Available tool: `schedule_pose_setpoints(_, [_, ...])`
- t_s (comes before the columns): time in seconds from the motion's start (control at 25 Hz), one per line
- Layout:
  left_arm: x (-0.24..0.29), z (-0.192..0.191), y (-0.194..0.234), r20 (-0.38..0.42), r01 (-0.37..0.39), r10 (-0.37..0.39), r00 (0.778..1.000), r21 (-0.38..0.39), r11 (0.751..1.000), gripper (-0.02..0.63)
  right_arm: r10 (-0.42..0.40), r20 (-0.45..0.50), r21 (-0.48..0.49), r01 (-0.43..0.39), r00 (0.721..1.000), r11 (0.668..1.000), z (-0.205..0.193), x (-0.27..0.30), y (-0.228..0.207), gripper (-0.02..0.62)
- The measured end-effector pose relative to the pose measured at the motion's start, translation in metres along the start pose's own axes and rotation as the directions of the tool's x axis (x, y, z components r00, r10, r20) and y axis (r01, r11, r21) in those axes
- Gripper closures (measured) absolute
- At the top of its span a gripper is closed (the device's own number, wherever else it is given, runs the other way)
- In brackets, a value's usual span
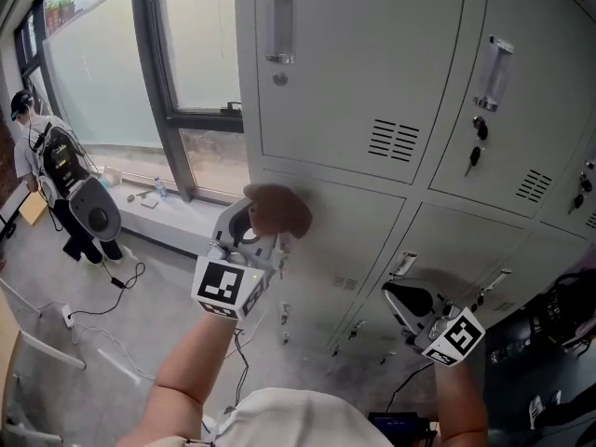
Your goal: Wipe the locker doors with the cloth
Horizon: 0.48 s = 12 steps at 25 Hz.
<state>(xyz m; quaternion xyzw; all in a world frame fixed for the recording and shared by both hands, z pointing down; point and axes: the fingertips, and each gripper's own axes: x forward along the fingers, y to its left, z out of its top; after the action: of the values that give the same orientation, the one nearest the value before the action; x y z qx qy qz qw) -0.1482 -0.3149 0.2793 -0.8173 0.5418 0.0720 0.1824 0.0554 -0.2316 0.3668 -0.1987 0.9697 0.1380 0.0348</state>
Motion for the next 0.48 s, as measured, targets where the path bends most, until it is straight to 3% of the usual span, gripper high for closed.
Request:
schedule_pose_setpoints(0.12, [0.009, 0.021, 0.044, 0.044, -0.127, 0.123, 0.991, 0.089, 0.988, 0.535, 0.004, 0.007, 0.011, -0.004, 1.0, 1.0, 0.006, 0.009, 0.003, 0.577])
schedule_pose_setpoints(0.28, [0.013, 0.032, 0.107, 0.084, -0.346, 0.338, 0.937, 0.117, 0.931, 0.535, 0.011, -0.023, -0.009, -0.011, 1.0, 1.0, 0.004, 0.018, 0.013, 0.577])
schedule_pose_setpoints(0.36, [0.024, 0.034, 0.118, 0.096, -0.399, 0.388, 0.917, 0.141, 0.906, 0.535, -0.002, -0.032, -0.002, 0.002, 0.999, 1.0, 0.002, 0.02, 0.013, 0.577])
schedule_pose_setpoints(0.48, [0.039, 0.034, 0.1, 0.13, -0.431, 0.413, 0.901, 0.171, 0.886, 0.54, -0.025, -0.048, 0.004, 0.025, 0.999, 1.0, 0.002, 0.019, 0.012, 0.577])
